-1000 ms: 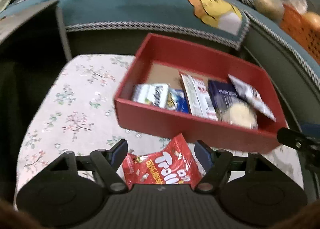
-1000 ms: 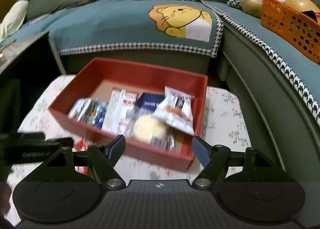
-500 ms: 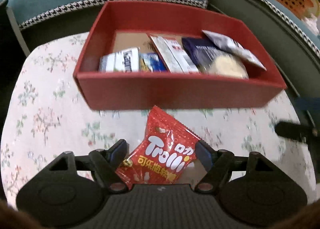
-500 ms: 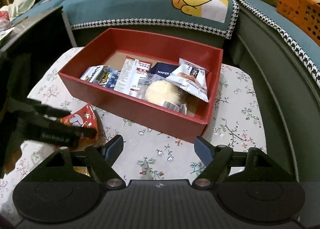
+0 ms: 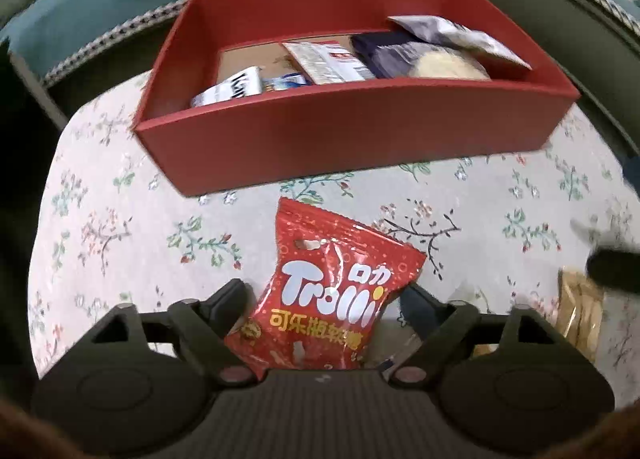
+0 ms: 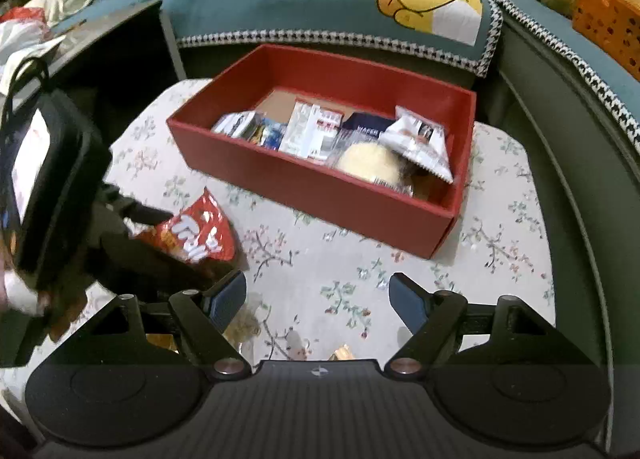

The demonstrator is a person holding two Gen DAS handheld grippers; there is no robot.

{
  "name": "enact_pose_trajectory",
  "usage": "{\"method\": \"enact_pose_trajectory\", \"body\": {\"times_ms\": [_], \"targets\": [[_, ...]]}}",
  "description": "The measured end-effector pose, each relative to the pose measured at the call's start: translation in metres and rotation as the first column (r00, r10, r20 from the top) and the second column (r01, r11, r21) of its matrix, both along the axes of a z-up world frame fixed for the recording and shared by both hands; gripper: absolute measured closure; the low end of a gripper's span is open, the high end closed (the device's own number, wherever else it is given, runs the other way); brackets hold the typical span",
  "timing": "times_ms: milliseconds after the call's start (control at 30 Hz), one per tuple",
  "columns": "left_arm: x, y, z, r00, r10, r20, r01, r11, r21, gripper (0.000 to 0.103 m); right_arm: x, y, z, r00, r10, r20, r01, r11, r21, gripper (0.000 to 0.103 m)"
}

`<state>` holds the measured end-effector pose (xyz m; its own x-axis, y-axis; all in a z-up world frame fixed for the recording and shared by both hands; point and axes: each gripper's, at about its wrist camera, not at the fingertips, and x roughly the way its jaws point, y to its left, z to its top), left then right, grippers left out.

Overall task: Organize snacks
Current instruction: 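Withdraw left gripper toward red Trolli pack while right gripper moves to clear cracker bag, then grasp red Trolli gummy pack with left gripper while right gripper grasps clear cracker bag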

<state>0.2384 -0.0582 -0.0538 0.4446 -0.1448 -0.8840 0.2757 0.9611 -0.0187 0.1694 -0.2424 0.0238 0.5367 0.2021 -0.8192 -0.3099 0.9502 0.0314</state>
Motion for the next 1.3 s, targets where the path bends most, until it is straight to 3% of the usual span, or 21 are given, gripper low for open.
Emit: {"method": "enact_pose_trajectory", "body": {"times_ms": [67, 167, 367, 567, 733, 867, 1000, 1200, 1300], "targets": [[-0.004, 0.008, 0.004, 0.999, 0.042, -0.003, -0.042, 0.999, -0.014, 0.036, 0.000, 0.002, -0.003, 1.000, 0.009, -0.009, -0.009, 1.000, -0.009, 0.020], [-0.012, 0.023, 0.006, 0.994, 0.108, -0.029, -0.110, 0.992, -0.063, 0.042, 0.000, 0.008, -0.005, 1.000, 0.023, -0.020, -0.024, 1.000, -0.017, 0.020], [-0.041, 0.054, 0.013, 0.976, 0.215, -0.045, -0.218, 0.972, -0.092, 0.045, -0.009, 0.027, -0.017, 0.993, 0.093, -0.075, -0.093, 0.996, -0.006, 0.020], [-0.051, 0.078, 0.015, 0.954, 0.294, -0.064, -0.300, 0.943, -0.145, 0.045, -0.017, 0.063, -0.033, 0.964, 0.241, -0.108, -0.243, 0.970, -0.009, 0.016], [-0.049, 0.090, 0.007, 0.947, 0.302, -0.105, -0.317, 0.934, -0.168, 0.045, -0.017, 0.087, -0.050, 0.909, 0.378, -0.178, -0.384, 0.923, 0.000, 0.015], [-0.047, 0.094, 0.006, 0.949, 0.290, -0.120, -0.308, 0.934, -0.180, 0.044, -0.022, 0.101, -0.069, 0.867, 0.444, -0.225, -0.462, 0.887, -0.030, 0.005], [-0.046, 0.091, 0.004, 0.955, 0.275, -0.112, -0.290, 0.943, -0.163, 0.041, -0.028, 0.110, -0.074, 0.876, 0.443, -0.191, -0.464, 0.882, -0.080, 0.002], [-0.045, 0.085, 0.002, 0.965, 0.240, -0.102, -0.255, 0.952, -0.171, 0.021, -0.029, 0.108, -0.075, 0.894, 0.403, -0.194, -0.424, 0.902, -0.081, 0.000], [-0.046, 0.077, 0.001, 0.967, 0.238, -0.088, -0.249, 0.959, -0.137, 0.021, -0.028, 0.104, -0.071, 0.903, 0.391, -0.177, -0.415, 0.902, -0.123, 0.015]]}}
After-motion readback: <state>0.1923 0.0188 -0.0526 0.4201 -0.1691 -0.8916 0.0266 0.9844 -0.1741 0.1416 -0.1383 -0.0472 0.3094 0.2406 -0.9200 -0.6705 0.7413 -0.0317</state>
